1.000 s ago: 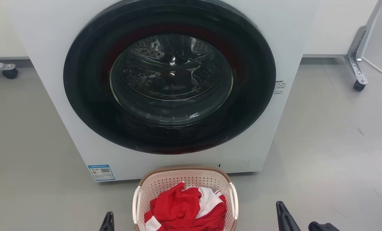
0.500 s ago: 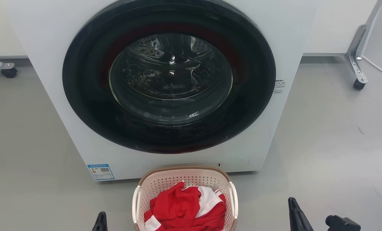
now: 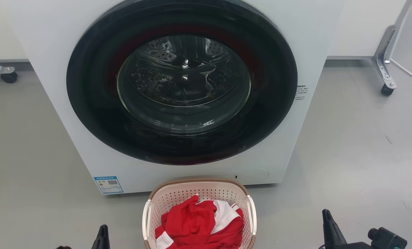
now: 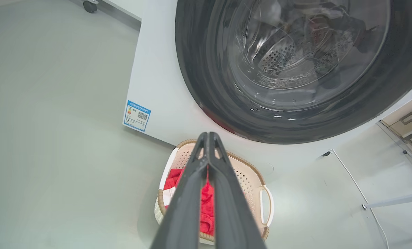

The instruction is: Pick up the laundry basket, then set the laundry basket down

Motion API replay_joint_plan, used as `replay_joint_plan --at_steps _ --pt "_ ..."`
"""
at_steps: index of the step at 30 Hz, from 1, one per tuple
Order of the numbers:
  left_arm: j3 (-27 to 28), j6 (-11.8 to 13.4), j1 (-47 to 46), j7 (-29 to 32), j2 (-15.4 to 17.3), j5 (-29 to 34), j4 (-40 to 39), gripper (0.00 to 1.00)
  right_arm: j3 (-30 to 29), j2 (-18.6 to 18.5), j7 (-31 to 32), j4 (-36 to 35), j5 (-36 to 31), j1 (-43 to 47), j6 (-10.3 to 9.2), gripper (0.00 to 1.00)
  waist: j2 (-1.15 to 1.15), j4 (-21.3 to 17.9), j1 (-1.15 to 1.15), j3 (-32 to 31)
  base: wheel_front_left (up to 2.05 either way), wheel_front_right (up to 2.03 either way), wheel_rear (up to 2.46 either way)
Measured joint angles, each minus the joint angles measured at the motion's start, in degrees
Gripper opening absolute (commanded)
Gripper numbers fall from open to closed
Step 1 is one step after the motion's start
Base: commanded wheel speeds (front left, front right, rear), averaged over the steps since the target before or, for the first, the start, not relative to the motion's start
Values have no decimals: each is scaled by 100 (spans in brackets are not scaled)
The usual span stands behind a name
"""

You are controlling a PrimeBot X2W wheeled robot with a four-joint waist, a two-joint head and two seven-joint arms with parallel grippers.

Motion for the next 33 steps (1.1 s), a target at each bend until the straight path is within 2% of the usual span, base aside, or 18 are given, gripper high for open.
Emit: replay_joint_plan --at_steps 33 --pt "584 -497 -464 695 -110 -2555 159 0 -955 46 721 91 2432 -277 467 0 0 -16 0 50 0 0 0"
